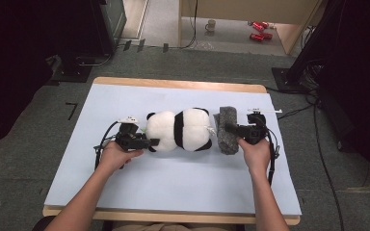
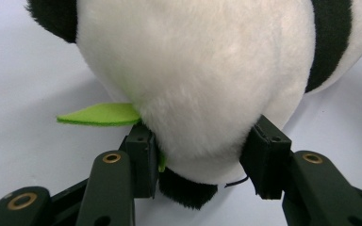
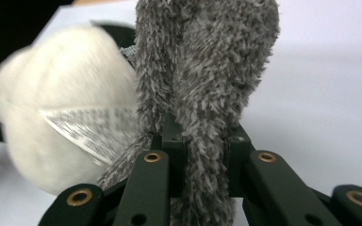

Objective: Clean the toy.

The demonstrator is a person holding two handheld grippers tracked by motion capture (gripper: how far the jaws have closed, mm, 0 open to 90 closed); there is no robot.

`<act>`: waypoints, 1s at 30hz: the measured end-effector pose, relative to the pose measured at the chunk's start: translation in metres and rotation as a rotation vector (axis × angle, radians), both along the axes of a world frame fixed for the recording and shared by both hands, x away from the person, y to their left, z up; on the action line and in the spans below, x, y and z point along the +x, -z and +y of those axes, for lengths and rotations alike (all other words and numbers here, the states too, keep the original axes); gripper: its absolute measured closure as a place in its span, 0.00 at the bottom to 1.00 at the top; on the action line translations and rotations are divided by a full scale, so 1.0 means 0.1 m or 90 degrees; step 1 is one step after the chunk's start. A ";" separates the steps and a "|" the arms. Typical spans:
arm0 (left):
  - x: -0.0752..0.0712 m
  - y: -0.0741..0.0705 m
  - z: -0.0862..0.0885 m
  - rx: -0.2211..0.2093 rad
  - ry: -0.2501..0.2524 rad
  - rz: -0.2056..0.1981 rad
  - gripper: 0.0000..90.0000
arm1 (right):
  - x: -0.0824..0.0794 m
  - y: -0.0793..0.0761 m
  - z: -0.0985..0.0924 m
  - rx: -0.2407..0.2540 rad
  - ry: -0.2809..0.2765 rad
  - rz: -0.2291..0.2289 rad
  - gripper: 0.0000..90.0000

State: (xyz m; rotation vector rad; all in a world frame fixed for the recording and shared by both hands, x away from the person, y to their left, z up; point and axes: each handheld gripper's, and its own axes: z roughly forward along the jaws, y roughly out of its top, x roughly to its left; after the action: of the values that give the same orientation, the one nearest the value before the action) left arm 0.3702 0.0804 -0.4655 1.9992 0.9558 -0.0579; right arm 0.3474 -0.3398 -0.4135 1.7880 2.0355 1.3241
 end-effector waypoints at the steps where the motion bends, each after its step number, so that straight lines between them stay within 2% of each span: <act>1: 0.00 0.00 0.00 0.000 -0.001 0.002 0.59 | 0.00 -0.04 -0.01 0.003 0.001 -0.007 0.86; 8: -0.03 0.01 0.00 -0.001 -0.002 0.000 0.59 | -0.03 -0.28 0.07 0.016 -0.018 -0.050 0.86; 15: -0.06 0.02 0.00 0.005 0.003 -0.005 0.58 | 0.01 -0.35 0.31 0.005 -0.053 -0.074 0.86; 18: -0.08 0.03 0.00 0.005 0.001 -0.007 0.57 | 0.04 -0.33 0.41 -0.004 -0.069 -0.070 0.85; 22: -0.10 0.05 0.01 0.006 -0.001 -0.008 0.57 | 0.07 -0.23 0.52 -0.035 -0.078 -0.062 0.85; 25: -0.11 0.05 0.00 0.003 -0.003 -0.006 0.56 | 0.08 -0.16 0.52 -0.031 -0.074 -0.063 0.85; 30: -0.10 0.06 0.01 -0.003 -0.006 -0.004 0.56 | 0.08 -0.07 0.49 -0.047 -0.066 -0.056 0.85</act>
State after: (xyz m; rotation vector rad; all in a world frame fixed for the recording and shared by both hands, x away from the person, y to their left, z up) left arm 0.3605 0.0812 -0.4710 1.9890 0.9594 -0.0494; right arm 0.3556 -0.2903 -0.4066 1.5859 2.1255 1.3110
